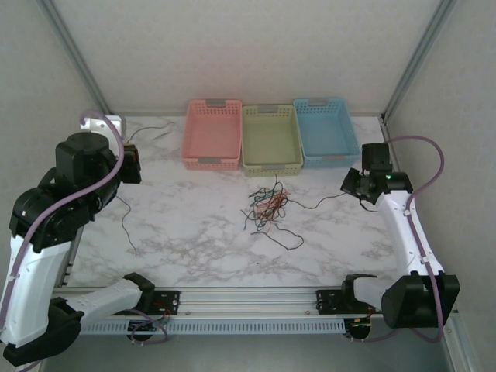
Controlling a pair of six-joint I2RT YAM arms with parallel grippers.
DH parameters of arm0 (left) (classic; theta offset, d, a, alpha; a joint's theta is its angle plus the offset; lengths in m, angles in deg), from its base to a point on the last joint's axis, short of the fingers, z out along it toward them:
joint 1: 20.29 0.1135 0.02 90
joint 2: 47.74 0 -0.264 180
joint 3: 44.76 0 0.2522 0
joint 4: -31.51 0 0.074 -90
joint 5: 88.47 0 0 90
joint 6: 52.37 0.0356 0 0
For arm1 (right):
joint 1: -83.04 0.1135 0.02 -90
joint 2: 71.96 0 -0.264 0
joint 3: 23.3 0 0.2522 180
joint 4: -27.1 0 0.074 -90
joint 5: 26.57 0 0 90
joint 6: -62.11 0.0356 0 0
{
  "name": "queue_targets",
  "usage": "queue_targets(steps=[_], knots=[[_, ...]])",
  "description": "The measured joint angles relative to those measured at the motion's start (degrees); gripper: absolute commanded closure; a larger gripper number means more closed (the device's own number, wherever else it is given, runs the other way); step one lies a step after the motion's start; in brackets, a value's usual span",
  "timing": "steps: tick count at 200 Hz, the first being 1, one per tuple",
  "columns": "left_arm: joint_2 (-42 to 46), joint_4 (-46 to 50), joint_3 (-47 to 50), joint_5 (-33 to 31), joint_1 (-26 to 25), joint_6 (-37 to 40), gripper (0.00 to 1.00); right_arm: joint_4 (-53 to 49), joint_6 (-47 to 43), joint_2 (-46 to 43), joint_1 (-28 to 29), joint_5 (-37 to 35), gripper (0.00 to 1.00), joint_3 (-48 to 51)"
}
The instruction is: Untangle the cables
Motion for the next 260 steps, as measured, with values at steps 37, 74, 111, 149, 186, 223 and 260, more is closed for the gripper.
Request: queue_targets(steps=[37, 74, 111, 149, 186, 223, 260], knots=[[-0.1, -0.1, 1.4, 2.7, 0.0, -0.1, 1.00, 0.0, 0.0, 0.0, 0.0, 1.2, 1.00, 0.3], [-1.0, -0.5, 2.1, 10.4, 0.0, -0.3, 1.00, 0.1, 0.0, 0.0, 0.0, 3.7, 1.00, 1.2], [-4.1, -1.7, -1.1, 17.2, 0.0, -0.5, 1.00, 0.2, 0.0, -0.1, 0.0, 5.6, 1.00, 1.6], [-11.1, -3.1, -9.5, 20.7, 0.0, -0.4, 1.00, 0.3, 0.0, -0.5, 0.0, 7.0, 1.00, 1.6], [-24.3, -5.3, -26.1, 20.0, 0.0, 0.9, 1.00, 0.2, 0.0, -0.6, 0.0, 7.4, 1.00, 1.6], [-34.9, -11.6, -35.0, 18.0, 0.6, 3.0, 1.00, 0.2, 0.0, -0.8, 0.0, 8.0, 1.00, 1.6], [-46.3, -17.8, -43.5, 17.7, 3.5, 3.8, 1.00, 0.2, 0.0, -0.8, 0.0, 8.9, 1.00, 1.6]])
